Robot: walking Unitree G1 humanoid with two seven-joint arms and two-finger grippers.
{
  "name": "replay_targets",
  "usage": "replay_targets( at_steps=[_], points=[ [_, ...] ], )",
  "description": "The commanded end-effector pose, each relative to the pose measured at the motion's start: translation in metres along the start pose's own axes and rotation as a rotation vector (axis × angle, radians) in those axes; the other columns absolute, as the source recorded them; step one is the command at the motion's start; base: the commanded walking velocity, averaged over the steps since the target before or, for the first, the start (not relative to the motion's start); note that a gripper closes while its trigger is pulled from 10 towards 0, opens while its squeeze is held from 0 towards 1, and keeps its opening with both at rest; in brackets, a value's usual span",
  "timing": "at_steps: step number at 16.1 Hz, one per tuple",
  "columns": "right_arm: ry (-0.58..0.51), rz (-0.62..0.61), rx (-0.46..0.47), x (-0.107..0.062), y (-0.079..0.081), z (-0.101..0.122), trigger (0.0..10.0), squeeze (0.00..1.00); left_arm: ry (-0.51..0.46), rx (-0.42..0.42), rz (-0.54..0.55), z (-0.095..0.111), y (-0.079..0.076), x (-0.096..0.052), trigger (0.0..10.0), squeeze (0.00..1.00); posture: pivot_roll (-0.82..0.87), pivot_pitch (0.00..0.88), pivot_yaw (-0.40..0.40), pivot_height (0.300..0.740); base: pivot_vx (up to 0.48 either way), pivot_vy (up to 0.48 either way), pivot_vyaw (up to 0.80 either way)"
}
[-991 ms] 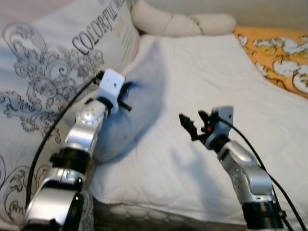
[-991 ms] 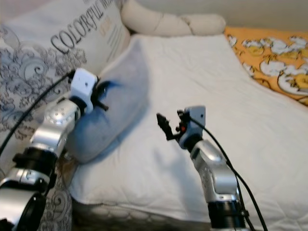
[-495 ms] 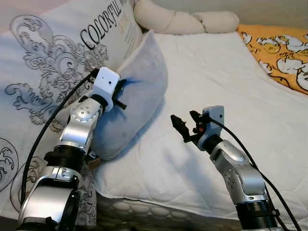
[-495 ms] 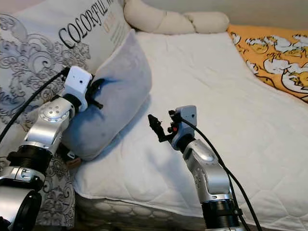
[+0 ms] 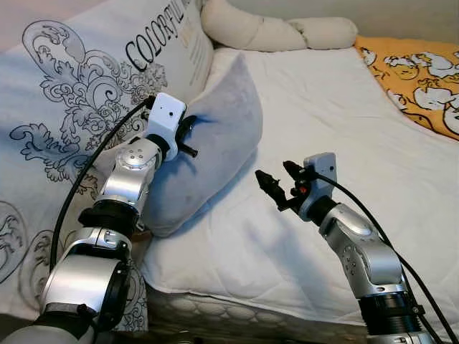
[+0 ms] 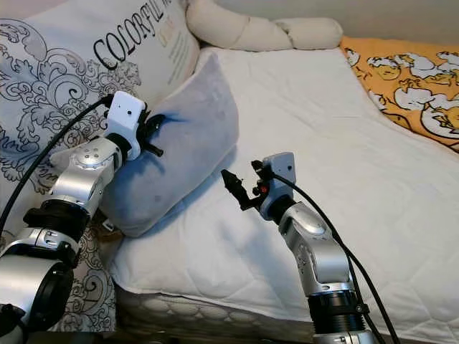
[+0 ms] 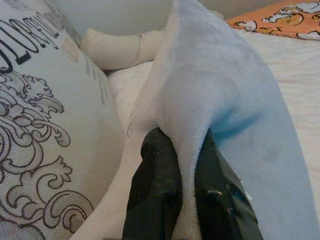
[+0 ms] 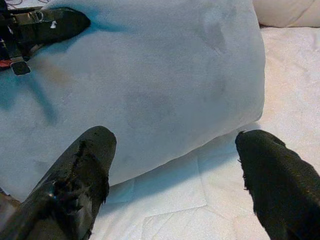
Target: Clean up the room
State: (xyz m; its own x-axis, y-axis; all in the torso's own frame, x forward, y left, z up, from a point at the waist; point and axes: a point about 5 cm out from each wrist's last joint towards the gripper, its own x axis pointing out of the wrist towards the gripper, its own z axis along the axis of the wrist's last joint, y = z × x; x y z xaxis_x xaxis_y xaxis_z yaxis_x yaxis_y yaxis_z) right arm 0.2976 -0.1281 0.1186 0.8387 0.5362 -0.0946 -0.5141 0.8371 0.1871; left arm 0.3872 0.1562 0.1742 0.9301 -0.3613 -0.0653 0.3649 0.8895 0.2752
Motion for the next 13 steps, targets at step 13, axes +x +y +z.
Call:
replay_targets(
  at_steps=[13],
  points=[
    [0.025,0.136,-0.059,-0.01,-0.001,0.011,10.0,0.0,-0.014,-0.13,0.02,0.038,0.012,0.017,10.0,0.0,-0.08,0.0,0.052,0.74,0.0,0.0,0.0]
  ],
)
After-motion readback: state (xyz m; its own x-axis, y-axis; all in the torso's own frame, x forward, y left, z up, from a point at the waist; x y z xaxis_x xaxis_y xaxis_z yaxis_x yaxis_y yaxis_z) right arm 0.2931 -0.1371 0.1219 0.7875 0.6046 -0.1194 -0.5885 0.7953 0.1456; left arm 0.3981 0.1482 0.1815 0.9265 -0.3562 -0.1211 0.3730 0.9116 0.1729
